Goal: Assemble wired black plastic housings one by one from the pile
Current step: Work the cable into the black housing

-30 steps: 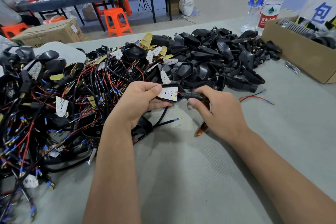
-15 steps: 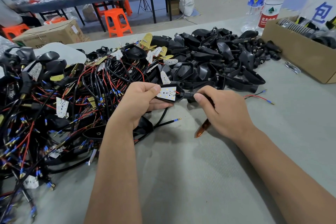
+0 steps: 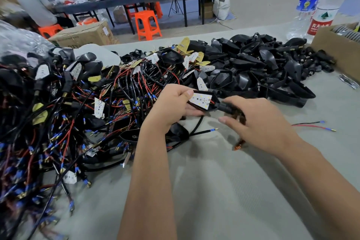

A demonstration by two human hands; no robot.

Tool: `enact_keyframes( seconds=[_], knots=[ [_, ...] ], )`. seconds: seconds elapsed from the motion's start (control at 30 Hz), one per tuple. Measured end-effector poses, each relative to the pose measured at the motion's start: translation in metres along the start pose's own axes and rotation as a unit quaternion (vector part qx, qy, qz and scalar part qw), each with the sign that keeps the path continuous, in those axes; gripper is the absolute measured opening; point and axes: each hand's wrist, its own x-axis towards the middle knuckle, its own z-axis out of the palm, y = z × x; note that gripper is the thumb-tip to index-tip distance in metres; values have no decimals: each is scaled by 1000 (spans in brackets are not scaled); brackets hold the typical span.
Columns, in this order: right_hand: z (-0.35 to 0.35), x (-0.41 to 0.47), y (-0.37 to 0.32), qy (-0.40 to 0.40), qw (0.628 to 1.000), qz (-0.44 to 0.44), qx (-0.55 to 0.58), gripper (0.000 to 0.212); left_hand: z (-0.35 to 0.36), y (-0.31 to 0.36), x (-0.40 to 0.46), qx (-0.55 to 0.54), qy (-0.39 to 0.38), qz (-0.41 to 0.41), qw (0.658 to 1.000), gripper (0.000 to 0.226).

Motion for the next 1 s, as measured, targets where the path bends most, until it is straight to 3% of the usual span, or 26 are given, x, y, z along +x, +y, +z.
enact_keyframes(
  seconds=[0.13,0.2,0.27,0.37,0.43,0.53,0.6,0.67,0.7,0.77,0.87,0.93,1.0],
  knots=[
    [-14,17,-12,15,992,29,119,11,-4,11,0,-84,75,29,993,26],
    [-22,33,-31,4,961,67,268,9,-6,24,-5,-199,98,38,974,37],
    [-30,53,-54,-10,873,121,472,17,-9,35,-12,-313,91,28,945,61],
    [-29,88,-99,-72,729,191,653,21,-25,41,-28,-264,55,-27,963,80],
    [-15,112,-132,-108,697,212,676,22,-37,42,-40,-219,14,-81,972,82],
    [15,141,-180,-110,739,218,628,19,-71,34,-64,-104,7,-94,990,55],
    [38,156,-203,-83,791,204,571,15,-101,25,-79,-35,83,-77,993,25],
    [56,169,-229,-67,840,173,510,31,-137,20,-92,51,199,-75,976,23],
    [63,176,-247,-55,862,159,478,40,-155,20,-98,117,259,-76,956,24],
    [72,191,-282,-19,899,116,421,52,-185,18,-106,241,395,-75,883,20],
    [90,214,-323,14,931,34,363,64,-209,13,-107,303,562,-92,764,20],
    [109,218,-335,-31,972,-90,213,72,-213,3,-100,344,556,-126,746,31],
    [131,217,-336,-83,974,-205,52,67,-210,-9,-93,360,557,-150,734,36]
  ],
)
